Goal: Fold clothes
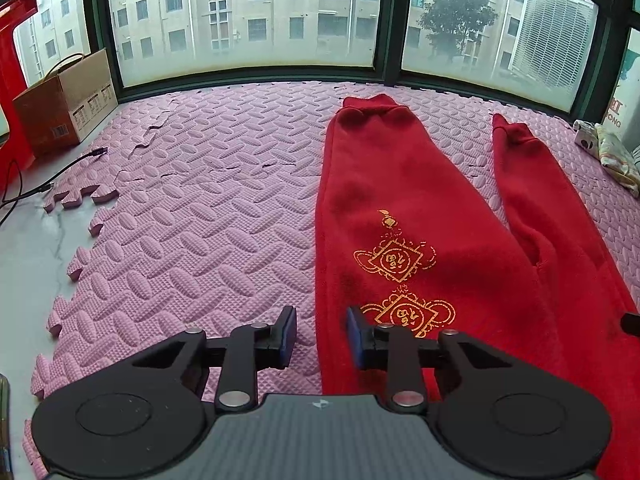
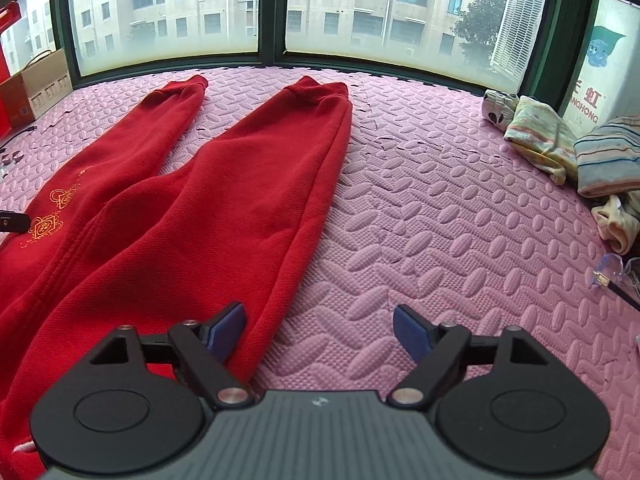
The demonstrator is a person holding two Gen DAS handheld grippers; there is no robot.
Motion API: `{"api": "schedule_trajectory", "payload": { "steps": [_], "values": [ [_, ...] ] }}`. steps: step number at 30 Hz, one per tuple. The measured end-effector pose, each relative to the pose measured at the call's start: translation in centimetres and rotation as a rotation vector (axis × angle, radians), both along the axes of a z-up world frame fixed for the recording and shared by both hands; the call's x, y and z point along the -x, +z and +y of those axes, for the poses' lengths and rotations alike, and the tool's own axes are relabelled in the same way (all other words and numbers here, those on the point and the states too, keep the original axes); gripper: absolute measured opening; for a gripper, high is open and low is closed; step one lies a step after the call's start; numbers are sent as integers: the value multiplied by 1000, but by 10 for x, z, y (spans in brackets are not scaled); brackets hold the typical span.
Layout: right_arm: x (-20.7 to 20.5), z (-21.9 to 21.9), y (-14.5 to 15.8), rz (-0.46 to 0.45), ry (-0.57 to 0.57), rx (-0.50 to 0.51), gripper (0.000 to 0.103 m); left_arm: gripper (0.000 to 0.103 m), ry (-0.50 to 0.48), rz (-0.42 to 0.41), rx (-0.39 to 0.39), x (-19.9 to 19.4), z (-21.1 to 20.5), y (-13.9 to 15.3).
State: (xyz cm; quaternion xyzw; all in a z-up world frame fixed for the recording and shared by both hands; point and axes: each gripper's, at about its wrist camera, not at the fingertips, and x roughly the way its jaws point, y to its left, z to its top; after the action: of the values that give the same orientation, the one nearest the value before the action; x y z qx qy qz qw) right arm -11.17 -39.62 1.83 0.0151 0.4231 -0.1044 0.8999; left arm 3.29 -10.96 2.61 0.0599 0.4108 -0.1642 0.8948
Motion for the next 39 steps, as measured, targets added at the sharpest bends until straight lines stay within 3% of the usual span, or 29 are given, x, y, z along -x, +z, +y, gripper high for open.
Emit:
{"api": "schedule_trajectory", "payload": {
  "steps": [10,16,23,29,39],
  "values": [
    [-7,16,23,-85,62,-24,83,31,4,5,3,-1,0,0],
    [7,22,23,-47,126,-73,74,32,2,4,9,-1,2,0],
    [43,36,32,-4,252,-63,75,32,2,4,16,-1,3,0],
    [55,46,22,27,264,-7,79,32,3,2,14,0,3,0],
    [62,50,2,-134,175,34,83,32,4,-1,9,1,3,0]
  ]
}}
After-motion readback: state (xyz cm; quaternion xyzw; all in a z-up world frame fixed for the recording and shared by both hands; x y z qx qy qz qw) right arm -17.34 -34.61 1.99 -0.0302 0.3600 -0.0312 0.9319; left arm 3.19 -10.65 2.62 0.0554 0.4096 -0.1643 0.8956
